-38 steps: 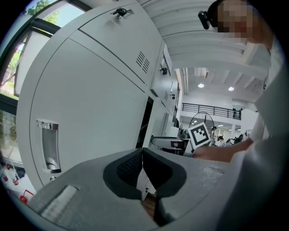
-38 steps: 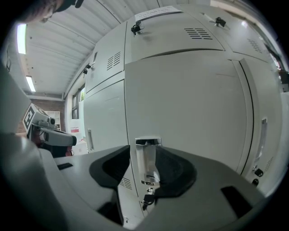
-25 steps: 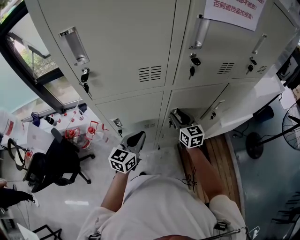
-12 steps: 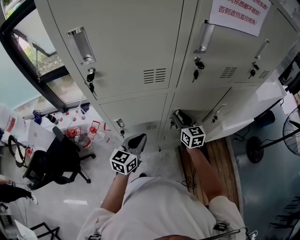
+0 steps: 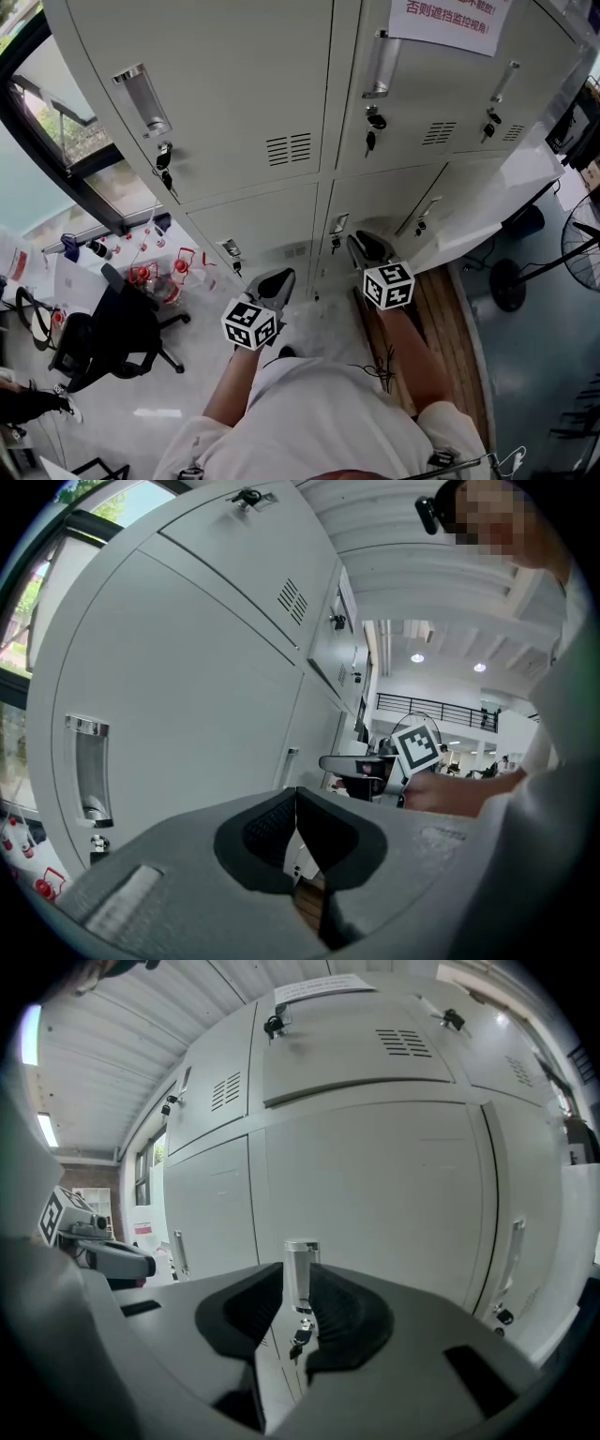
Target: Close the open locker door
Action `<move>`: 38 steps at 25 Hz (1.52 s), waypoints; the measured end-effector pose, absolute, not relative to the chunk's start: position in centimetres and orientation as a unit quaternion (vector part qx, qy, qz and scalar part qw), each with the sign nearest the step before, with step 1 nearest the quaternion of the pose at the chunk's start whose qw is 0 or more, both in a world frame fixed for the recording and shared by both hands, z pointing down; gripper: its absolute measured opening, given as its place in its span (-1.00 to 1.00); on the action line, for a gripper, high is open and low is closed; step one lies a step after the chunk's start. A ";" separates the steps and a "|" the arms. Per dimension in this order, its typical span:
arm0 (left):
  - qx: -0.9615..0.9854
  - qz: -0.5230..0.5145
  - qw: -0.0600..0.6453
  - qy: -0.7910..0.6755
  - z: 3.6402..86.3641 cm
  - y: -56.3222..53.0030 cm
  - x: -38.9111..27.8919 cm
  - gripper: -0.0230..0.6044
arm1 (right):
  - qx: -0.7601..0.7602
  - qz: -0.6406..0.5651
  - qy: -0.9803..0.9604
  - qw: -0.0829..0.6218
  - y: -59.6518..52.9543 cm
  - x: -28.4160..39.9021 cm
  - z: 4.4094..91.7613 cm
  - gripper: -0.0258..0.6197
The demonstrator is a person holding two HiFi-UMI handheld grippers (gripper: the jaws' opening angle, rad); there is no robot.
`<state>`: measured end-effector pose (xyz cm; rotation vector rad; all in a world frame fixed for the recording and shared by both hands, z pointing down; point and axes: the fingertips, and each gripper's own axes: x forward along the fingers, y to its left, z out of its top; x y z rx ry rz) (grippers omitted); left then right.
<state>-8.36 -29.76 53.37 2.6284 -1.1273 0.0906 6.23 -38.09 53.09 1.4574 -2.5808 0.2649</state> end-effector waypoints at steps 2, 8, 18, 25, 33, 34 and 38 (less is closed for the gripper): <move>0.913 0.033 0.140 -0.381 53.3 -29.6 -7.5 -0.88 | 0.494 0.089 -0.861 0.079 -37.0 7.1 52.6 -0.68; 0.921 0.041 0.144 -0.359 53.4 -29.2 -5.3 -0.88 | 0.515 0.084 -0.850 0.070 -33.5 9.9 51.1 -0.80; 0.936 0.038 0.132 -0.325 51.2 -27.8 -2.2 -0.88 | 0.556 0.073 -0.826 0.048 -28.9 14.1 48.8 -0.91; 0.939 0.030 0.125 -0.318 50.2 -27.3 -2.0 -0.88 | 0.565 0.059 -0.822 0.038 -26.3 14.9 48.1 -0.91; 0.939 0.024 0.131 -0.317 50.5 -27.0 -2.2 -0.88 | 0.572 0.055 -0.818 0.033 -25.4 15.0 48.1 -0.91; 0.939 0.025 0.131 -0.318 50.5 -26.9 -2.2 -0.88 | 0.571 0.057 -0.818 0.033 -25.3 14.9 48.2 -0.91; 0.939 0.025 0.130 -0.317 50.3 -26.8 -2.4 -0.88 | 0.569 0.060 -0.820 0.028 -25.1 14.6 48.2 -0.91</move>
